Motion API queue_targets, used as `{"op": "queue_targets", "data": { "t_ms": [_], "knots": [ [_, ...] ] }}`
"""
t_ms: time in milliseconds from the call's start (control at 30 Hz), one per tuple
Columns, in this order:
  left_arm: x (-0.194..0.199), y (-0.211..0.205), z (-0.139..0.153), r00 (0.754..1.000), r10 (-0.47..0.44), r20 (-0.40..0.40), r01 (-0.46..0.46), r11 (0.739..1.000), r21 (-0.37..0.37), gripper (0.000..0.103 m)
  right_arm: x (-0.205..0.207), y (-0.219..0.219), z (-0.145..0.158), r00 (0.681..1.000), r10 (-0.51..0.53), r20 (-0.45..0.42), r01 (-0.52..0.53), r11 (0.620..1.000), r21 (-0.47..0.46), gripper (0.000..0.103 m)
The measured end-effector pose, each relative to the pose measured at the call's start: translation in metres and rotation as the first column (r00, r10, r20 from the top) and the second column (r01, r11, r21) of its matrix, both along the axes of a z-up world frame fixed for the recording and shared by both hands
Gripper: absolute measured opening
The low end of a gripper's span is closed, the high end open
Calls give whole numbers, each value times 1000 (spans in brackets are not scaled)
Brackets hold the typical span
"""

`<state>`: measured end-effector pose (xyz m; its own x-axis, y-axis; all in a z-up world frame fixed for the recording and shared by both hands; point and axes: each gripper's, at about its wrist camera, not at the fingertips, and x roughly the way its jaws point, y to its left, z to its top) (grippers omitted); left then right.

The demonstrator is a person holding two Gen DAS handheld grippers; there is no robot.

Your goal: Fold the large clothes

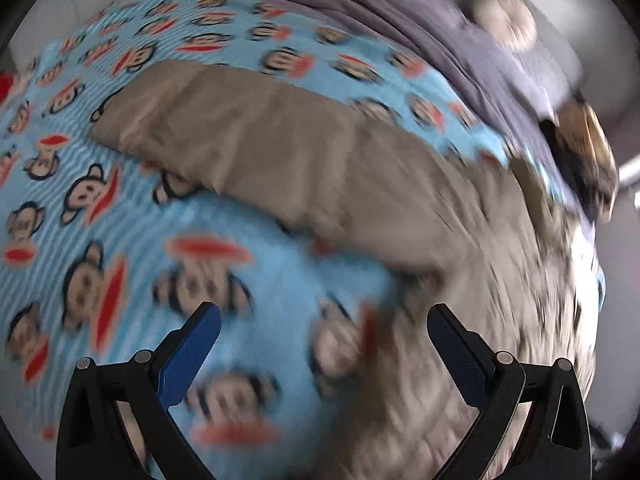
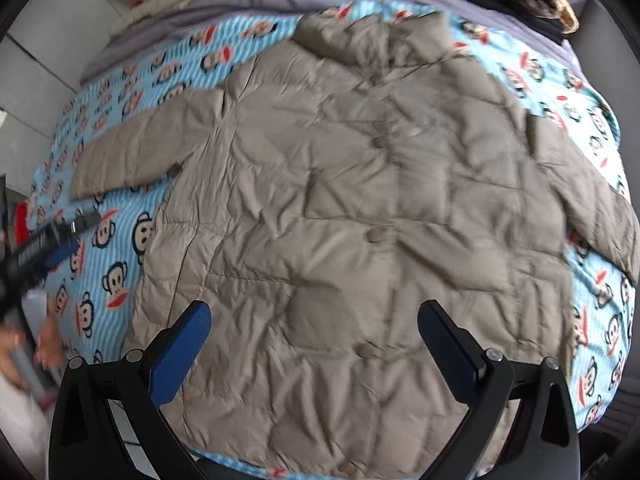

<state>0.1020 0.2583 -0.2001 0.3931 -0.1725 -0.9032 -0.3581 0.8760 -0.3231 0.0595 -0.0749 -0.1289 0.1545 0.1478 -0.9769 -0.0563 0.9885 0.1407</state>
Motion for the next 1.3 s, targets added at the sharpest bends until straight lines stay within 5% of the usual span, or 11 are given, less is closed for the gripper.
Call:
{"op": "queue_targets", "data": {
  "t_ms": [267,467,500,533,600,733,800,833,867,1100,1300],
  "knots": [
    [59,116,-73,970,242,33,-226,941,-251,103,35,61,-40,998,61,-18,-61,998,9,103],
    [92,148,-73,941,325,93,-302,932,-201,95,68,92,-57,995,97,32,-98,995,38,103],
    [97,149,-72,938,333,93,-314,934,-172,72,76,97,-59,994,100,36,-102,994,45,103],
    [102,150,-73,942,326,85,-311,938,-153,33,85,103,-60,994,101,45,-104,993,57,103],
    [110,156,-77,949,302,93,-277,936,-215,7,104,115,-59,991,104,81,-111,989,93,103],
    [108,156,-47,944,273,186,-237,952,-195,7,142,137,-65,988,89,130,-110,980,164,101],
    [104,151,-25,941,234,243,-193,964,-183,7,157,144,-72,987,75,142,-105,972,212,70],
    [104,148,-11,938,211,277,-166,970,-177,7,164,149,-78,988,81,129,-111,964,240,27],
    [101,144,-1,934,195,298,-148,974,-173,7,172,153,-89,992,80,100,-104,956,275,8],
    [111,69,66,893,-44,449,112,986,-126,7,196,180,-156,997,76,-12,-68,945,319,7],
    [129,-30,100,839,-246,485,315,947,-64,7,203,162,-150,998,58,-34,-38,906,421,7]
  ]
}}
